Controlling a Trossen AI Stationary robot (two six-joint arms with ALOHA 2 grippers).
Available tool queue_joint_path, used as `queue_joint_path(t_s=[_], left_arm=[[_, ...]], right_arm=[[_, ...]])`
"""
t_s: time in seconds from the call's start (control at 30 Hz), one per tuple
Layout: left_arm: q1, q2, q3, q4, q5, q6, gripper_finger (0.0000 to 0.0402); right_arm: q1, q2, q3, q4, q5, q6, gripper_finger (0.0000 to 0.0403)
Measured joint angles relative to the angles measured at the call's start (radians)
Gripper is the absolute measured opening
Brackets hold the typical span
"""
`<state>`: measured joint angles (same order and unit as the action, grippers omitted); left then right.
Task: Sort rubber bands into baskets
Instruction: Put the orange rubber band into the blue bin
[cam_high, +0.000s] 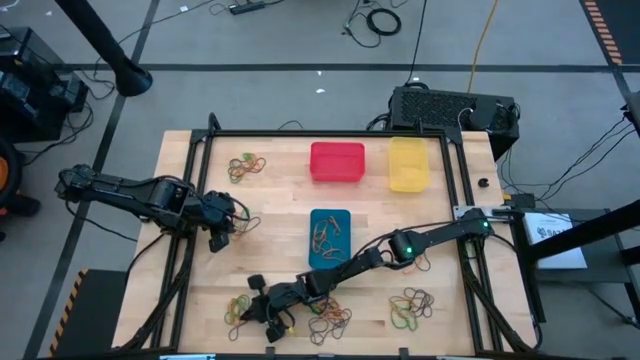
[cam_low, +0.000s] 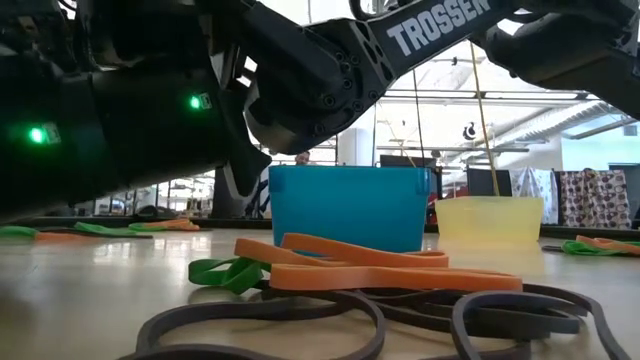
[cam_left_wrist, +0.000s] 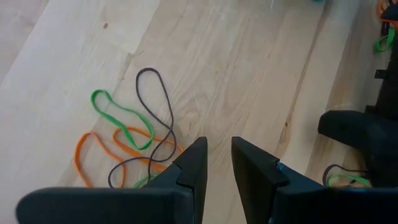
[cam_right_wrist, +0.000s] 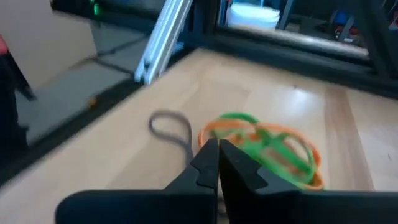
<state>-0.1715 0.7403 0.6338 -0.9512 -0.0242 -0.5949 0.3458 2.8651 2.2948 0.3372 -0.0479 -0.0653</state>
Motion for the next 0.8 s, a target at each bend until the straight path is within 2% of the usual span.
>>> queue_joint_path(t_s=[0.33, 0.6, 0.8], left_arm=[[-0.001, 0.0, 0.0, 0.0, 0.0, 0.007, 0.0079], [-0.001, 0.0, 0.0, -0.001, 0.011, 0.047, 0.0079], [-0.001, 0.0, 0.0, -0.002, 0.019, 0.053, 0.0079]], right_arm=[[-0.007, -0.103, -0.001, -0.017, -0.002, 0.147, 0.0001], [-0.008, -0.247, 0.0, -0.471, -0.011, 0.286, 0.0001], [-0.025, -0.339, 0.0, -0.65, -0.011, 0.53, 0.0]])
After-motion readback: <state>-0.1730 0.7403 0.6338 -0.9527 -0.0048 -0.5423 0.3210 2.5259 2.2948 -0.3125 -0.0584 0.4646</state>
